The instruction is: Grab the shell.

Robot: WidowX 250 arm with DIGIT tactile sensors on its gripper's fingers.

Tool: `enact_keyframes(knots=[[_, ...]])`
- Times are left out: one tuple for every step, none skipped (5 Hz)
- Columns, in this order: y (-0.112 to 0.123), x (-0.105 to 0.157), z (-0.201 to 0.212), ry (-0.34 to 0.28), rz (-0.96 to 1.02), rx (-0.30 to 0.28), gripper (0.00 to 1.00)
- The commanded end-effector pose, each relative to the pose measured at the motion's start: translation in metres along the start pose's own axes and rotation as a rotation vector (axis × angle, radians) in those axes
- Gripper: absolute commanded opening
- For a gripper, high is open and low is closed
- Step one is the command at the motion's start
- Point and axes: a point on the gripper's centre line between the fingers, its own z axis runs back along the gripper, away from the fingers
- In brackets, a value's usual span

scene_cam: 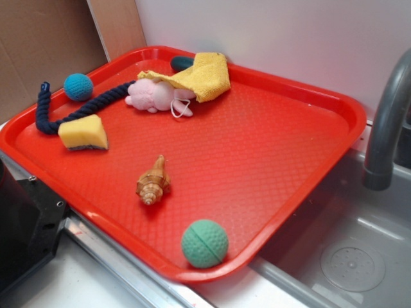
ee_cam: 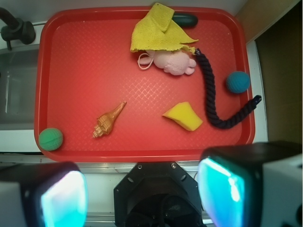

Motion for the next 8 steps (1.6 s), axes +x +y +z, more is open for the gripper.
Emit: enact_keyframes(knots=[[0.000, 0.000, 0.000, 0.000, 0.000, 0.000, 1.00], [-0.002, -0.001, -0.050, 0.079, 0.167, 0.028, 1.00], [-0.023, 0.012, -0.085, 0.005, 0.160, -0.043, 1.00], [-0.047, 0.030, -0.117, -0.001, 0.290, -0.055, 1.00], [-0.057, 0.038, -0.144, 0.028, 0.262, -0.064, 1.00], [-0.059, 0.030, -0.161, 0.081, 0.259, -0.075, 1.00], [-0.056, 0.014, -0.182, 0.134, 0.262, -0.046, 1.00], [-0.061, 0.013, -0.207, 0.141, 0.254, -0.028, 1.00]])
